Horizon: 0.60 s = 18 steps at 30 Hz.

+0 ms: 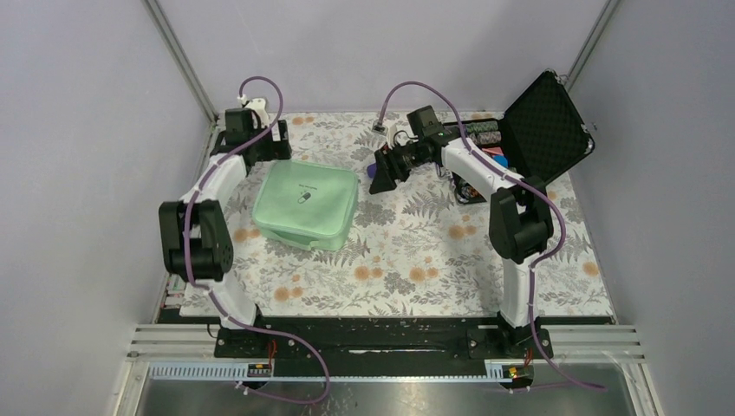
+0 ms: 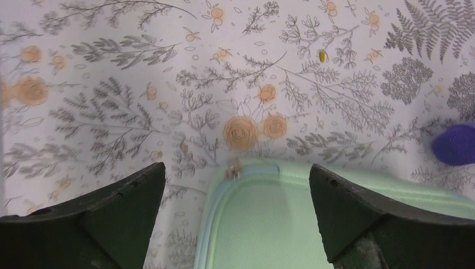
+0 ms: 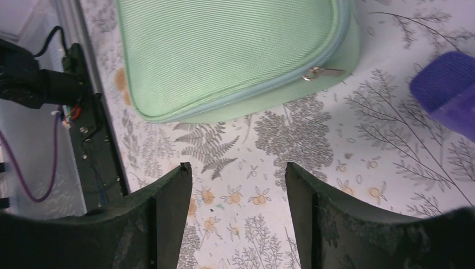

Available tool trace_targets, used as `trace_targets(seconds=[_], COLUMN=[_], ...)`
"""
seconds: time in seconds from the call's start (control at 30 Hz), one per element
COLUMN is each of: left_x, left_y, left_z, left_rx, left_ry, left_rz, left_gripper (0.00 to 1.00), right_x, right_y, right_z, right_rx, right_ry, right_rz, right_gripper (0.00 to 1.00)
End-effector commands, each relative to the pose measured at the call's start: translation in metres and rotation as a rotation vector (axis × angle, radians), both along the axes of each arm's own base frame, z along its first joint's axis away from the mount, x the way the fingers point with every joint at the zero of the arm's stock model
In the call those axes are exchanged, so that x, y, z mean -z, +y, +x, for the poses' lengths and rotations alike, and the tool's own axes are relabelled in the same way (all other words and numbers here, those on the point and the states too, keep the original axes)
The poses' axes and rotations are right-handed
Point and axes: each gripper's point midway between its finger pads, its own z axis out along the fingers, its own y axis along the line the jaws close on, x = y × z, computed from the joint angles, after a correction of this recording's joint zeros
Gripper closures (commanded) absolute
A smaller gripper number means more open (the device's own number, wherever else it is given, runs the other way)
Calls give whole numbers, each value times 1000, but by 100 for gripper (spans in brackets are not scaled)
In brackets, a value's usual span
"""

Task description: Organize the medicine kit

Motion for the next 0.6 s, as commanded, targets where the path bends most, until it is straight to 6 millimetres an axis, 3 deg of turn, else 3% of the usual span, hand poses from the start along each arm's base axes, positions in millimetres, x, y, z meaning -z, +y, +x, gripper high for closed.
trace_targets(seconds=[0.0, 0.17, 0.37, 0.47, 0.57], left_x=[19, 24, 34, 29, 25], left_y=[-10, -63, -129, -136, -120], left_z=[20, 3, -33, -34, -23], left_rx=[42, 251, 499, 533, 529], left_ry=[118, 149, 188, 137, 75], left_rz=[-126, -273, -247, -221, -95], left_gripper=[2, 11, 15, 15, 11], right_x=[-12, -3, 3, 2, 2], right_y=[-10, -16, -18, -25, -36], right_z=[22, 16, -15, -32, -39], right_rx=[76, 34, -111, -196, -274], right_ry=[-105, -136, -107, -133, -226], right_rz=[-59, -76, -45, -42, -72], right_gripper=[31, 29, 30, 31, 30])
